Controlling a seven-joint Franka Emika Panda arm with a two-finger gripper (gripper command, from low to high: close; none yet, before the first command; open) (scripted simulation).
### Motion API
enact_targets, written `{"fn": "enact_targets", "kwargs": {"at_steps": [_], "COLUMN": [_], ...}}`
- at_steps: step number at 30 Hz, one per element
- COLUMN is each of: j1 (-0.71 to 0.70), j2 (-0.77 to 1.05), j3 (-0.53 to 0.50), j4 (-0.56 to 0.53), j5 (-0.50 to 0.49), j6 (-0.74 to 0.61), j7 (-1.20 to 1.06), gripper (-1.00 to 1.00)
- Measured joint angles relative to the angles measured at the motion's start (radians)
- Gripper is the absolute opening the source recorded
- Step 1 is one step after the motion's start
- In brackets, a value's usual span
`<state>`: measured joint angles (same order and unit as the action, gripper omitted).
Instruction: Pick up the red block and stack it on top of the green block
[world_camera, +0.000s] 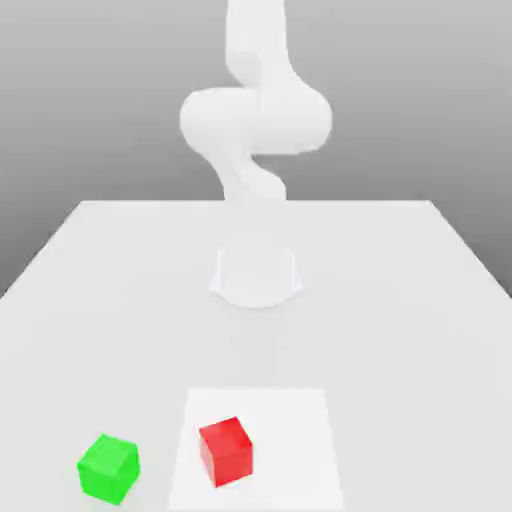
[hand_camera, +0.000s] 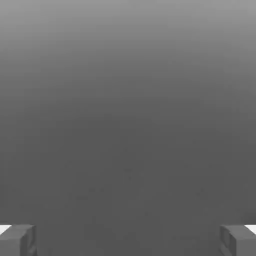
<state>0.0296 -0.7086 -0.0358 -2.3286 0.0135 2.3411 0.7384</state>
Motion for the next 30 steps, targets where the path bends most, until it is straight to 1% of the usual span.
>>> {"fn": "enact_targets", "kwargs": {"at_steps": [7, 14, 18, 23, 28, 29, 30], "j1": [0.07, 0.106, 0.105, 0.09, 0.046, 0.037, 0.037], "j2": [0.261, 0.517, 0.66, 0.833, 1.012, 1.036, 1.036], "j3": [-0.088, -0.138, -0.147, -0.151, -0.095, -0.084, -0.084], "j4": [-0.081, -0.16, -0.206, -0.257, -0.239, -0.236, -0.236], "j5": [0.048, 0.093, 0.099, 0.064, 0.129, 0.138, 0.138], "j6": [0.117, 0.23, 0.296, 0.385, 0.527, 0.547, 0.547], "j7": [-0.182, -0.359, -0.446, -0.517, -0.578, -0.585, -0.585], "gripper": [0.0, 0.0, 0.0, 0.0, 0.0, -1.0, -1.0]}}
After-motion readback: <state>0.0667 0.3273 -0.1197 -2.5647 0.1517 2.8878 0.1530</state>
